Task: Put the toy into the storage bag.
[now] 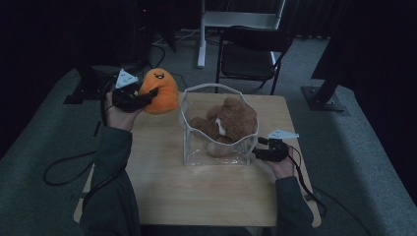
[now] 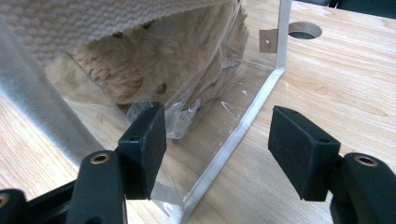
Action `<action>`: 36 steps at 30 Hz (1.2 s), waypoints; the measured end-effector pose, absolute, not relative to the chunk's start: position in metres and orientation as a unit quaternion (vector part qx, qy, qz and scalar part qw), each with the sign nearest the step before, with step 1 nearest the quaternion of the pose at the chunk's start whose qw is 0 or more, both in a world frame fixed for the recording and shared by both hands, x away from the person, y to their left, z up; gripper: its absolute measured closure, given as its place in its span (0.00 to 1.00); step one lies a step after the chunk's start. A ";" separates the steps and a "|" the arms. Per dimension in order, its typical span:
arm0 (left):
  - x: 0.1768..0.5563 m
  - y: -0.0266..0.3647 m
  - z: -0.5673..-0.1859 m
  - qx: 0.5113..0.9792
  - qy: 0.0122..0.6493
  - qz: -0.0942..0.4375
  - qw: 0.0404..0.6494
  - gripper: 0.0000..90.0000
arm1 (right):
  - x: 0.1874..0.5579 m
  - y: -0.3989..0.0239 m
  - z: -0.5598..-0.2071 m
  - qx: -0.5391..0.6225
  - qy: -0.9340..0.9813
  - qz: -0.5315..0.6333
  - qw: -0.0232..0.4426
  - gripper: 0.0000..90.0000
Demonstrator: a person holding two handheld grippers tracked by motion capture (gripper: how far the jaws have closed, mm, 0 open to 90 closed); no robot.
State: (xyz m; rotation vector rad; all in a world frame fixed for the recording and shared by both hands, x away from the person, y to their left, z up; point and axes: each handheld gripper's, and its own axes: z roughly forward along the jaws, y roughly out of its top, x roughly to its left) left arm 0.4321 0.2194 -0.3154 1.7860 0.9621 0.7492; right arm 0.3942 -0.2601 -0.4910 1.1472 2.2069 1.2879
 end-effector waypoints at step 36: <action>0.437 0.185 -0.297 0.733 0.353 0.299 0.499 0.56 | 0.394 -0.260 -0.491 0.403 0.777 0.453 0.169 0.40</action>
